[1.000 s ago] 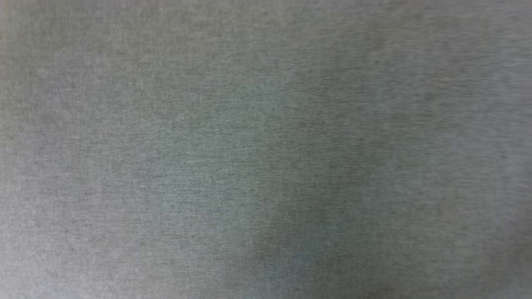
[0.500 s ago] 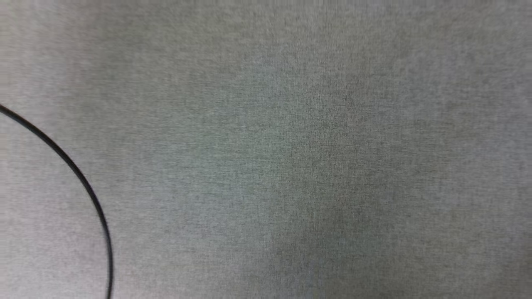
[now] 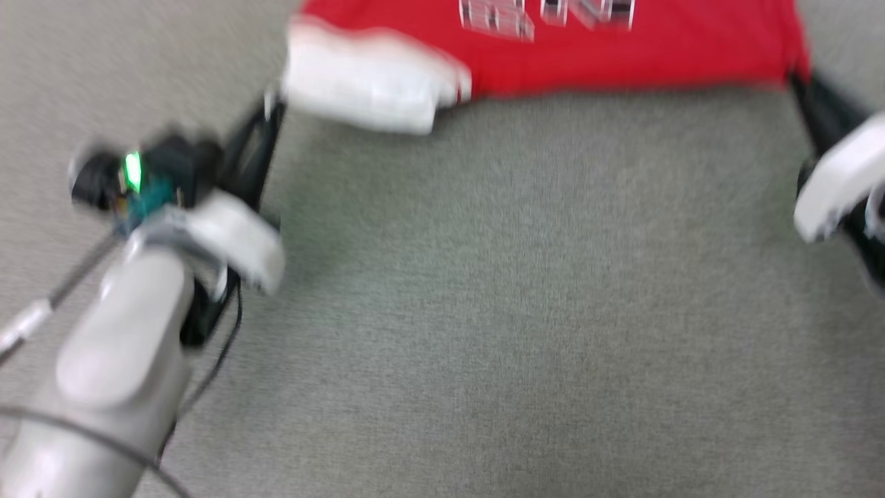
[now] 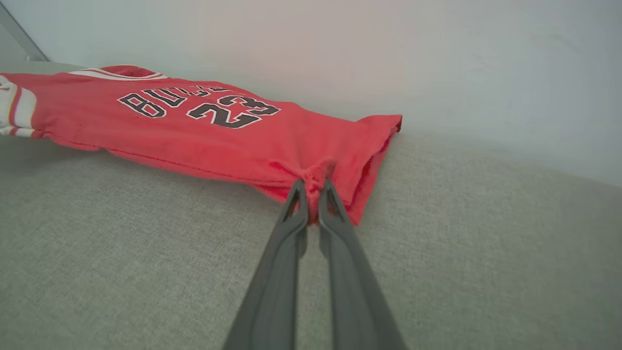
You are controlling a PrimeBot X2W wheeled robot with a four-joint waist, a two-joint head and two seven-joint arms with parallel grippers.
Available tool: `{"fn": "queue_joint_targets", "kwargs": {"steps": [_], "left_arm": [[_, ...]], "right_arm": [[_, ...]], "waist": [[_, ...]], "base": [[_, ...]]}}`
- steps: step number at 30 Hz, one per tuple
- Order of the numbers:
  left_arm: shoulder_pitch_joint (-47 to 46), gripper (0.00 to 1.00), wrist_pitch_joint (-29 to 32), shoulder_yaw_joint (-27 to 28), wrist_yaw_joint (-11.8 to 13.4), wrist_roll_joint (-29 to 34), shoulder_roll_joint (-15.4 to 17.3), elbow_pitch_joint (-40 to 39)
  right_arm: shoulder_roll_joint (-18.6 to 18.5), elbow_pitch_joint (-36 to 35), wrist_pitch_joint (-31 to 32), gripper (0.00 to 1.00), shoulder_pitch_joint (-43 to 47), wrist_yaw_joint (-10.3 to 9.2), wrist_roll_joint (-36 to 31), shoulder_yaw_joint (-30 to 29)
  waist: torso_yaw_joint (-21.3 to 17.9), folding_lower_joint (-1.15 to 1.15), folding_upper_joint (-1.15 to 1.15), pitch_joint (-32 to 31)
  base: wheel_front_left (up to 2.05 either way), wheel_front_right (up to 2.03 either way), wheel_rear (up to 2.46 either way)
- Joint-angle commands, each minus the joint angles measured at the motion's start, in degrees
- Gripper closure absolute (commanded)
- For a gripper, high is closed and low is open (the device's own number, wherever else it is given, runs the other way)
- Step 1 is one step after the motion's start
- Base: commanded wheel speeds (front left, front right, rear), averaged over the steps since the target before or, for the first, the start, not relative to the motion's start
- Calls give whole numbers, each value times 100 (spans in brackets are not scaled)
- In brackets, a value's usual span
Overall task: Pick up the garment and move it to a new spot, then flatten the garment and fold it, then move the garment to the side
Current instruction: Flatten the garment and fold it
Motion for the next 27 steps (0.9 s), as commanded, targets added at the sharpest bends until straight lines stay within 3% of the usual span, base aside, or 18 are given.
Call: {"fn": "queue_joint_targets", "kwargs": {"steps": [1,10,14,27], "left_arm": [[340,100,-24,-3,13,-86,97,-48],[2368,100,496,-153,38,-711,518,-805],[3090,100,737,-196,160,-928,724,-1356],[4737,100,1397,-477,365,-1511,1209,-2617]], "right_arm": [[-103,-45,-30,100,288,-4,110,42],[-426,-364,-14,100,1800,-5,770,190],[-494,-560,44,100,2446,-5,1106,115],[-758,-1505,531,100,4397,-4,1633,-296]], "waist": [[87,1,0,-568],[116,1,0,-1394],[107,1,0,-1662],[8,1,0,-2147]], "base": [[0,0,0],[0,0,0],[0,0,0],[0,0,0]]}}
